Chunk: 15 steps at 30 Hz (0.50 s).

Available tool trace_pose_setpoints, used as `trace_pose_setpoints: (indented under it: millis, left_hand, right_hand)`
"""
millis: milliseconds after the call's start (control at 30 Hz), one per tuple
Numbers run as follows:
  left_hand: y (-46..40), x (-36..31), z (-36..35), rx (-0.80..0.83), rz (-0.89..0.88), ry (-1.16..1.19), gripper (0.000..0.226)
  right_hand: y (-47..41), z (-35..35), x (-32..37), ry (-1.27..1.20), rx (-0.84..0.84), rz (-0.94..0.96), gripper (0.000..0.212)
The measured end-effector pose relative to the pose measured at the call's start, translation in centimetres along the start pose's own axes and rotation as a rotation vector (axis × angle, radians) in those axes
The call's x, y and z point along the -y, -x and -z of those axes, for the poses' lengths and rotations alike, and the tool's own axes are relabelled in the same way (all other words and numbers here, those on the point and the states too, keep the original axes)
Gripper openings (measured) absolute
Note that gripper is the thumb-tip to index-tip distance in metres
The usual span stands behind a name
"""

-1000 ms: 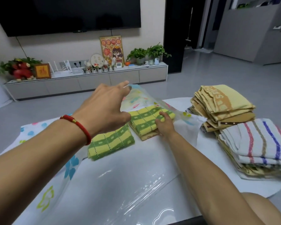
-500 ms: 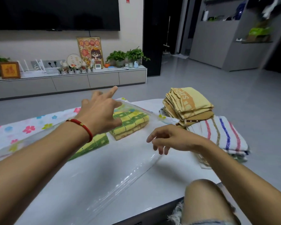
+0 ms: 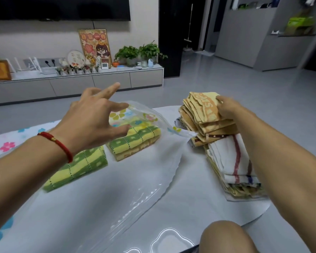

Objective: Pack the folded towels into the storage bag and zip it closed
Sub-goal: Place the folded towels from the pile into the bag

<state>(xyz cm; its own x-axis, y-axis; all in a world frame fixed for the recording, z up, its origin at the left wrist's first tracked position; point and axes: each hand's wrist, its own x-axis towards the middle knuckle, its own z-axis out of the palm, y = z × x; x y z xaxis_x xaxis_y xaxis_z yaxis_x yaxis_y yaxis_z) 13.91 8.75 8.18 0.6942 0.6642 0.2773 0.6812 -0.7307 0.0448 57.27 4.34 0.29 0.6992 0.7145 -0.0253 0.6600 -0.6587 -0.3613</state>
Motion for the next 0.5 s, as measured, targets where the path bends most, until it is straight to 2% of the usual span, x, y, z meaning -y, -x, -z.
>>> trace_pose_setpoints:
  millis: [133, 233, 300, 400, 433, 500]
  left_hand:
    - [0.0, -0.4, -0.2, -0.005, 0.004, -0.009, 0.075]
    - [0.1, -0.4, -0.3, -0.001, 0.004, -0.026, 0.073]
    - [0.4, -0.1, -0.4, 0.003, 0.003, -0.022, 0.069]
    - [1.3, 0.5, -0.2, 0.016, 0.009, 0.003, 0.064]
    - [1.5, 0.7, -0.1, 0.024, 0.014, 0.007, 0.063]
    - [2.0, 1.1, 0.2, 0.044, 0.037, 0.018, 0.064]
  right_hand:
    - [0.1, 0.5, 0.1, 0.004, -0.111, -0.074, 0.048]
    - [0.8, 1.8, 0.4, -0.049, -0.114, -0.019, 0.048]
    - [1.6, 3.4, 0.3, -0.164, 0.004, 0.015, 0.052]
    - [4.6, 6.1, 1.0, -0.593, 0.382, -0.062, 0.046]
    - [5.8, 6.9, 1.4, -0.683, 0.432, -0.048, 0.039]
    - [9.0, 8.3, 2.4, -0.705, 0.389, 0.011, 0.031]
